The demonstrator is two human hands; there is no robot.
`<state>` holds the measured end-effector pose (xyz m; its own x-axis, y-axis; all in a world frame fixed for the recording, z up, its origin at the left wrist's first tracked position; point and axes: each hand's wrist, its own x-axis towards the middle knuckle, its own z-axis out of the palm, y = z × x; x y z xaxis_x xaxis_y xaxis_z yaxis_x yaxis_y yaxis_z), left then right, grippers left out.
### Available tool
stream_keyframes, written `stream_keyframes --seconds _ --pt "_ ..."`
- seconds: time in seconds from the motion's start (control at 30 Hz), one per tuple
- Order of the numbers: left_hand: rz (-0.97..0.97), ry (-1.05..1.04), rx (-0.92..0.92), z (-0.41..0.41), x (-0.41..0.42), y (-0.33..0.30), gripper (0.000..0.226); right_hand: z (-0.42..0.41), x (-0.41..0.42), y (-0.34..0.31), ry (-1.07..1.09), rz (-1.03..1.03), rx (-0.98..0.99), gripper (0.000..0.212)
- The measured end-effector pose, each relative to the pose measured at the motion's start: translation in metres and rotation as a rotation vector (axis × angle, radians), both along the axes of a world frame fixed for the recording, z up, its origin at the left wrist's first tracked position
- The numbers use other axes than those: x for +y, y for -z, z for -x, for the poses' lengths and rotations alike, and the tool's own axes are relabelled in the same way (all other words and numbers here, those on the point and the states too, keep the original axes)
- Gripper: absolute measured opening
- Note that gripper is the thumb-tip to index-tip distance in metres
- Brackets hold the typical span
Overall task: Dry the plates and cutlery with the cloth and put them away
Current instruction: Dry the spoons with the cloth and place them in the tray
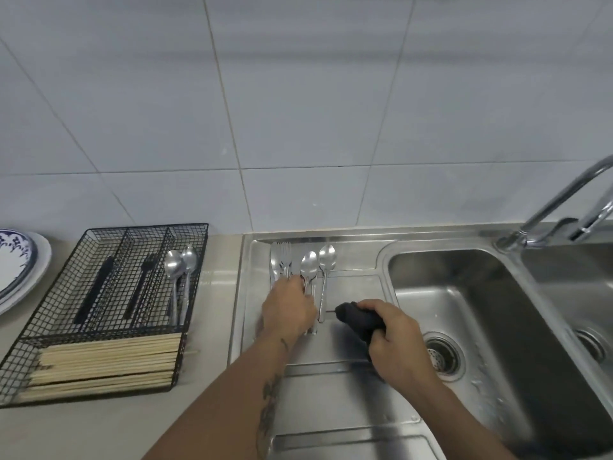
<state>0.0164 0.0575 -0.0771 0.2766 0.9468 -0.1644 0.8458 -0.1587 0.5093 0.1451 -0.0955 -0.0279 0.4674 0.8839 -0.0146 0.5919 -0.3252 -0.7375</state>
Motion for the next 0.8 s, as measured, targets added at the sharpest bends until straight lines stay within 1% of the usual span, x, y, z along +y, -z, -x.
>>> stream_keyframes --seconds 0.07,0.23,0.33,0.47,0.57,0.63,0.7,0.8 --pt "0.005 -0.006 0.043 -0.006 0.002 0.0 0.025 -0.006 -0.004 0.003 0.019 0.004 0.009 0.057" --pt "0.051 -0.056 0.077 -0.013 0.003 -0.004 0.033 -0.012 -0.004 0.007 0.046 -0.01 0.034 0.058" --pt "0.014 -0.044 0.102 -0.013 0.003 -0.007 0.035 -0.014 -0.001 0.007 0.066 -0.034 0.05 0.058" --pt "-0.035 0.024 0.096 -0.007 -0.001 -0.015 0.022 -0.01 0.004 0.002 0.067 -0.066 0.08 0.057" --pt "-0.085 0.151 0.091 0.005 -0.01 -0.027 0.013 -0.008 0.006 -0.008 0.07 -0.114 0.096 0.058" --pt "-0.137 0.231 0.094 0.015 -0.019 -0.04 0.012 -0.005 0.006 -0.018 0.072 -0.192 0.043 0.06" --pt "-0.181 0.277 0.074 0.025 -0.03 -0.053 0.012 0.0 0.006 -0.027 0.045 -0.282 -0.054 0.061" --pt "-0.224 0.34 0.044 0.033 -0.05 -0.071 0.009 0.014 0.003 -0.038 -0.067 -0.339 -0.235 0.06"
